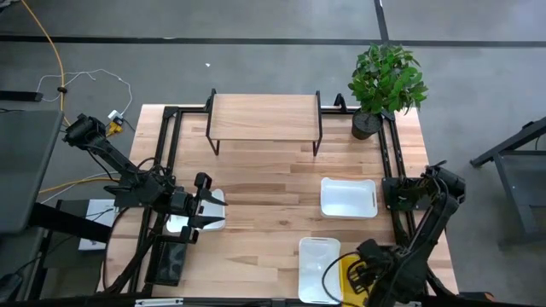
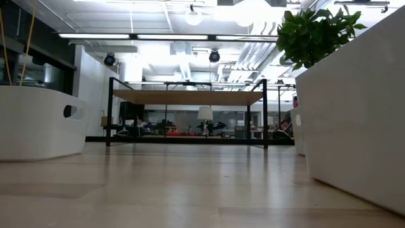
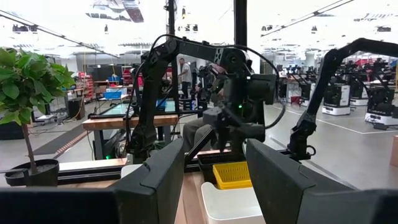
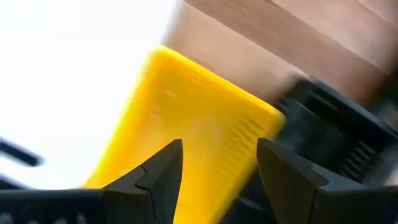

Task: Stack baskets on shelf by color
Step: Stack the left black bin on the stacked black bins

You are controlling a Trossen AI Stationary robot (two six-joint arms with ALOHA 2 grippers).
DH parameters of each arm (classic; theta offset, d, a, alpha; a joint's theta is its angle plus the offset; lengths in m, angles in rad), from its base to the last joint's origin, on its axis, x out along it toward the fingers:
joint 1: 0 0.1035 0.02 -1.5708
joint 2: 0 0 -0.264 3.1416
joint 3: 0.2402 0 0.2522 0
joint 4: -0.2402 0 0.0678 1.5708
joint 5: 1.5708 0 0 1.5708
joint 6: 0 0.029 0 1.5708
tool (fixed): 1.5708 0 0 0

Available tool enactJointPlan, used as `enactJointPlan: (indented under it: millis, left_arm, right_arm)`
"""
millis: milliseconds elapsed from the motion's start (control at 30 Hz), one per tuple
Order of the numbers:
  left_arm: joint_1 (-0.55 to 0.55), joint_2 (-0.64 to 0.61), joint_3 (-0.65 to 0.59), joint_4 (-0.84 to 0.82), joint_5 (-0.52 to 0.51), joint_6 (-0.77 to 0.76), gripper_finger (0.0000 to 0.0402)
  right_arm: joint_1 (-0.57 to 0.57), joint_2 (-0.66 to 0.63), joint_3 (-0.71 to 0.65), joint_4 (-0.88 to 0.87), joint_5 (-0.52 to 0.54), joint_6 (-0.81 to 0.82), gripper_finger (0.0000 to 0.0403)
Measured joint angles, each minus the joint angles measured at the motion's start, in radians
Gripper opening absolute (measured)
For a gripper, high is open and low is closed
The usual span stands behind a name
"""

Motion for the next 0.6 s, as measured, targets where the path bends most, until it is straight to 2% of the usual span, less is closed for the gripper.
enactJointPlan:
  millis: [200, 400, 500, 600]
  left_arm:
    - [0.000, 0.000, 0.000, 0.000, 0.001, -0.008, 0.0161]
    - [0.000, 0.000, 0.000, -0.011, 0.017, -0.043, 0.0161]
    - [0.000, 0.000, 0.000, -0.024, 0.024, -0.060, 0.0161]
    - [0.000, 0.000, 0.000, -0.031, 0.025, -0.060, 0.0161]
  right_arm:
    - [-0.068, 0.000, -0.008, 0.024, 0.265, -0.247, 0.0193]
    - [-0.223, 0.000, -0.092, 0.081, 0.347, -0.530, 0.0193]
    - [-0.305, 0.000, -0.138, 0.217, 0.376, -0.742, 0.0193]
    - [-0.369, 0.000, -0.170, 0.366, 0.450, -0.964, 0.0193]
